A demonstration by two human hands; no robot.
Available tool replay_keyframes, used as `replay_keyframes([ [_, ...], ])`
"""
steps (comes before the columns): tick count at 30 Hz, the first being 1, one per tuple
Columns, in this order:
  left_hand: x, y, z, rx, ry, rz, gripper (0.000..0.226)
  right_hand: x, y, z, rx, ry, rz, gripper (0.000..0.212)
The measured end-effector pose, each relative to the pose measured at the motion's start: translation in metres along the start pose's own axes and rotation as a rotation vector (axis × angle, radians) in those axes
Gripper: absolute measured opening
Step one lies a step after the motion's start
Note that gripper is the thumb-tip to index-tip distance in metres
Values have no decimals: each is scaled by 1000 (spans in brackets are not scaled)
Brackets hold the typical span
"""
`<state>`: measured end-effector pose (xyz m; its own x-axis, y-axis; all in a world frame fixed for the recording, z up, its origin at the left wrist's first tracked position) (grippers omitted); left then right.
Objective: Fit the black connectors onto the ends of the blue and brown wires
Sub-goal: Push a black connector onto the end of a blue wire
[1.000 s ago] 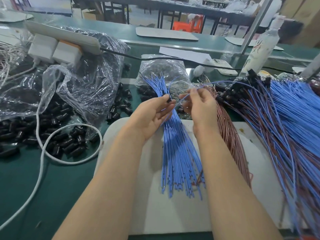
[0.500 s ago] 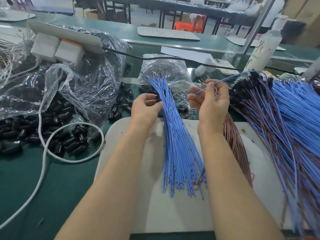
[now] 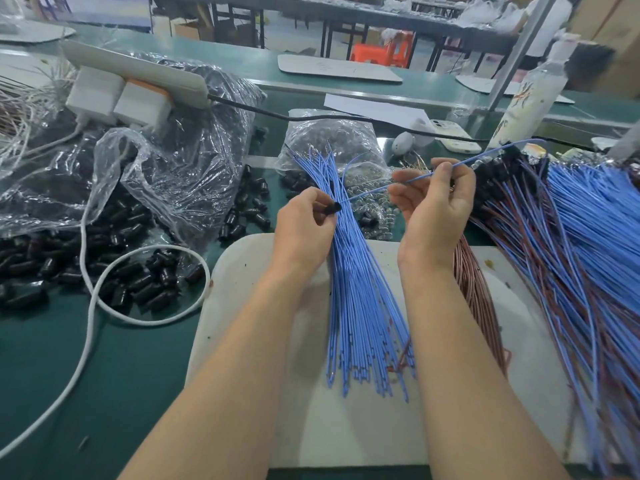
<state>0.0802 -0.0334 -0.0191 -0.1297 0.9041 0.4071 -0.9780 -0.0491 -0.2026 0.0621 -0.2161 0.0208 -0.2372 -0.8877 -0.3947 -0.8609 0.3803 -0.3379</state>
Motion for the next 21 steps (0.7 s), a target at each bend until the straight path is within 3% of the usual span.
replay_keyframes([
  [14, -4, 1, 4, -30, -67, -33, 12, -1, -1, 3, -1, 33, -8, 18],
  [21, -6, 4, 19, -146, -76, -37, 10, -12, 1, 12, -79, 23, -81, 20],
])
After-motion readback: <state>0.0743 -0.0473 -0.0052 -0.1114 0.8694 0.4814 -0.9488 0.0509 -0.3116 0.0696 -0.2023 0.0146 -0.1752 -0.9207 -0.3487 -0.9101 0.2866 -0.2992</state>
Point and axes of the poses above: each hand's wrist, its own y-axis away from the middle knuckle, its own x-axis out of the back of the hand, z = x × y, the point moved 9 cm from there along -y, towards the middle knuckle, and after that the axes turned 8 degrees about -z, right-handed, at the moved point
